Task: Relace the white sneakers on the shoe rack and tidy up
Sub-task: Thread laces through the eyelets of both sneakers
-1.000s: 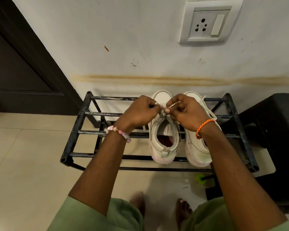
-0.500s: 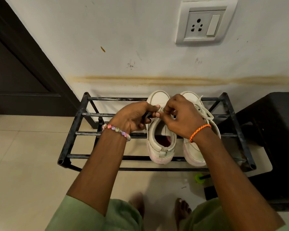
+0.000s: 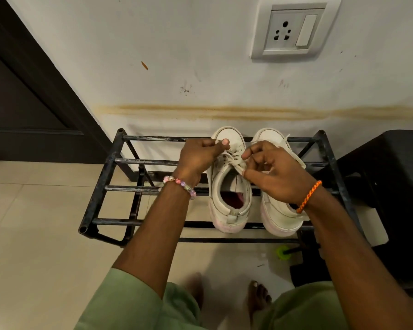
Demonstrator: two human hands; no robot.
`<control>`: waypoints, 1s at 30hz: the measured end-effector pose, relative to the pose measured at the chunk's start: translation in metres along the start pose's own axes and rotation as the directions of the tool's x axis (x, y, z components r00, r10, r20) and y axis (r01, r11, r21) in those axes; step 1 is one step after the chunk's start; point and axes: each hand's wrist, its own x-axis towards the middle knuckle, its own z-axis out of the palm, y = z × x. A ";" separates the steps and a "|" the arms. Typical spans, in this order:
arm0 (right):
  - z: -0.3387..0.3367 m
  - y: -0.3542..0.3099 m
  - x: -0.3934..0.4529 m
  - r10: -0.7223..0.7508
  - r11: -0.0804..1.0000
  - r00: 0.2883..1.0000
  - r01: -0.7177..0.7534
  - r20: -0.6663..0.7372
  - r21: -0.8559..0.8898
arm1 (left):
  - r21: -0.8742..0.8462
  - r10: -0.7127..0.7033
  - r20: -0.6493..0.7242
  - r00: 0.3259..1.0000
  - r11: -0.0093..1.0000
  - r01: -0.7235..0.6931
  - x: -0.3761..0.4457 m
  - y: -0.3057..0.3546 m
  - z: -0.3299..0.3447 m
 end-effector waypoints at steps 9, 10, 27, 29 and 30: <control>0.011 0.013 -0.009 -0.224 0.972 0.970 0.229 0.091 -0.050 | 0.098 0.178 -0.229 0.957 0.982 -0.159 0.003 -0.011 0.021; 0.012 0.013 -0.009 -0.227 0.971 0.969 0.233 0.097 -0.049 | 0.106 0.188 -0.237 0.953 0.980 -0.167 0.003 -0.012 0.023; 0.014 0.011 -0.013 0.214 0.942 0.938 -0.124 -0.272 0.312 | 0.029 0.033 0.009 0.999 0.999 -0.033 0.014 0.002 -0.001; 0.009 0.005 -0.006 0.372 0.876 0.878 -0.226 -0.300 0.425 | 0.081 0.026 0.024 0.999 0.996 -0.027 0.011 0.013 -0.011; 0.007 0.003 -0.004 0.390 0.880 0.875 -0.263 -0.287 0.396 | 0.132 0.020 0.001 1.000 0.991 -0.020 0.009 0.017 -0.016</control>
